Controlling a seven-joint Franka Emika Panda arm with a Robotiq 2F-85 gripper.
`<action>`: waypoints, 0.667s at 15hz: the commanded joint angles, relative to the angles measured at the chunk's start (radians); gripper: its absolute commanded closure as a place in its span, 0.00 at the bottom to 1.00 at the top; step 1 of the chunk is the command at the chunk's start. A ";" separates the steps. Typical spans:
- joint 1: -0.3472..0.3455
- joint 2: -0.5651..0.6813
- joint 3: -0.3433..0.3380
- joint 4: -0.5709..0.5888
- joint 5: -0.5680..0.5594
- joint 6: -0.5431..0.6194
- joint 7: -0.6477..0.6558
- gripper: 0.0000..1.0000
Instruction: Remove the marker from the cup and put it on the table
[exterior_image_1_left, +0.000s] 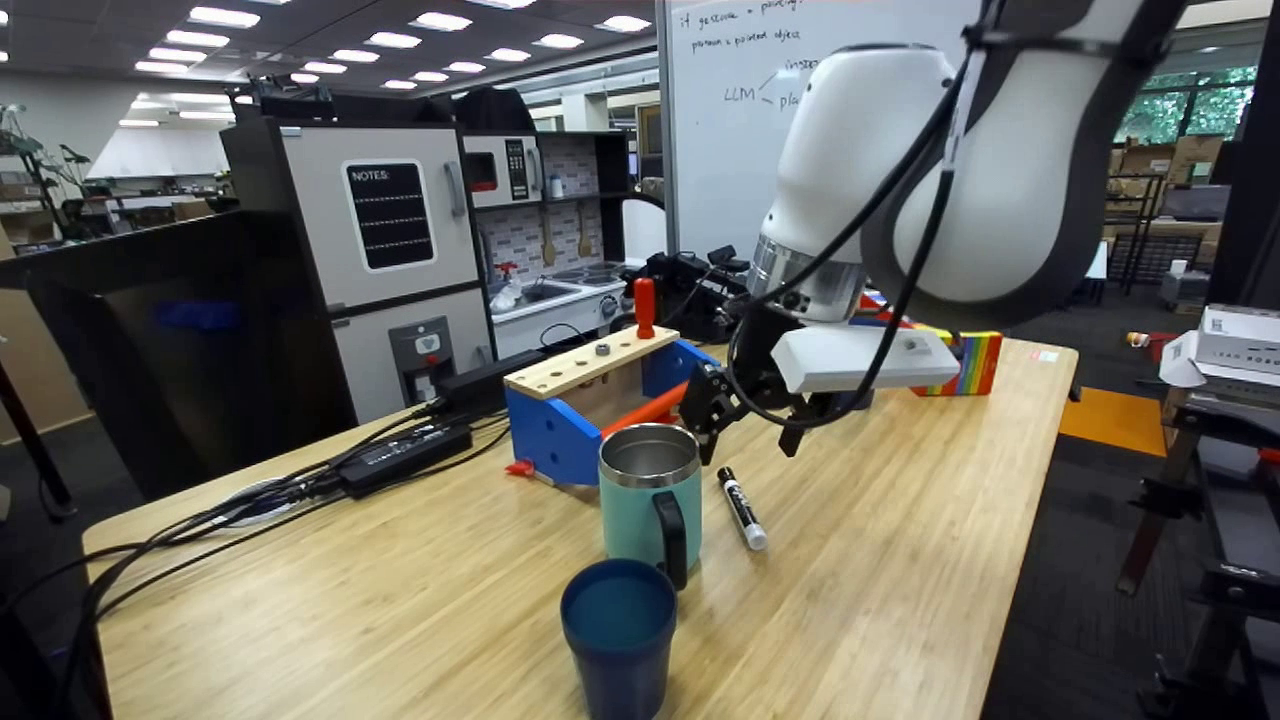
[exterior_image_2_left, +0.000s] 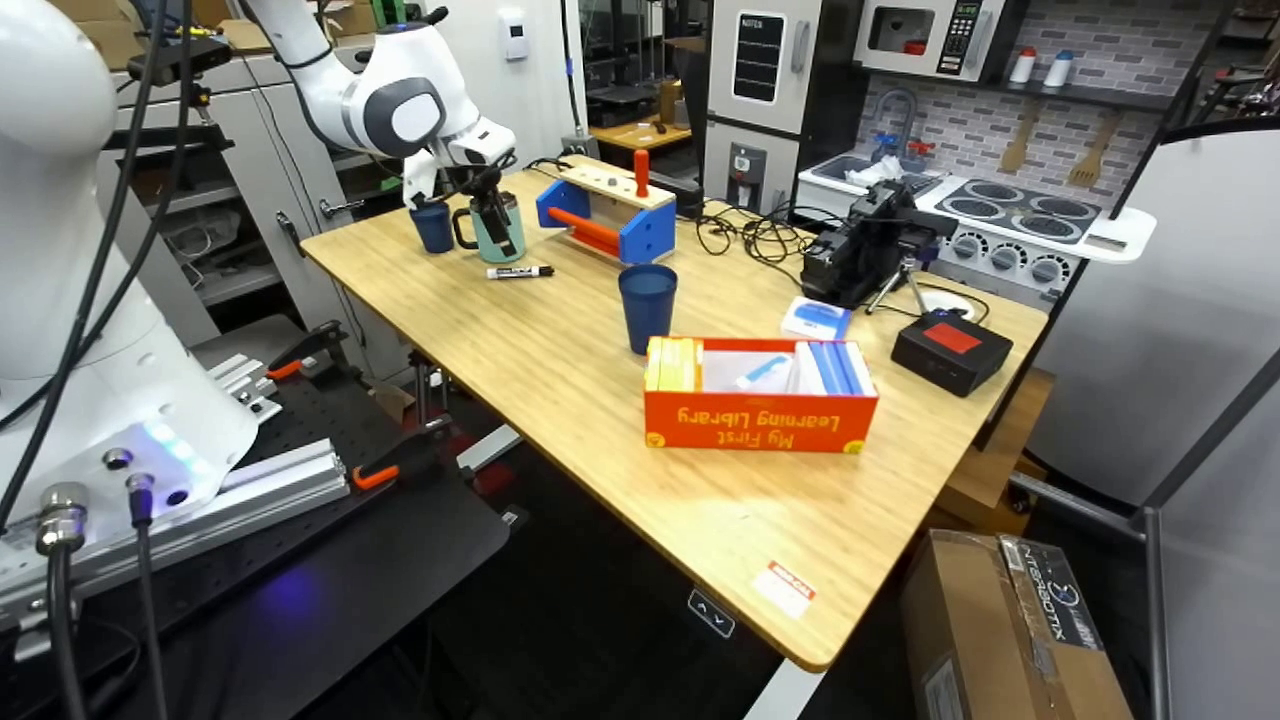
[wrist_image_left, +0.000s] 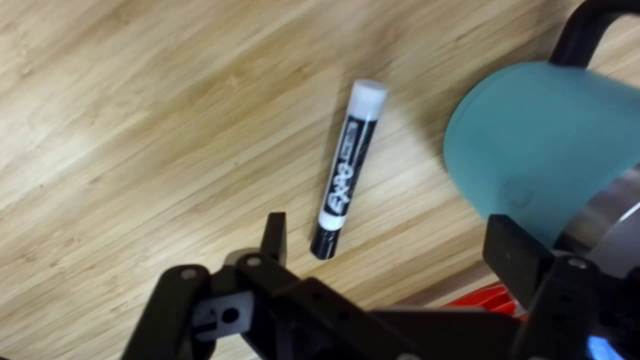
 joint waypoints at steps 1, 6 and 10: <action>-0.172 -0.141 0.182 -0.022 -0.025 -0.145 -0.093 0.00; -0.271 -0.284 0.278 -0.037 -0.063 -0.401 -0.053 0.00; -0.327 -0.368 0.312 -0.036 -0.130 -0.599 -0.002 0.00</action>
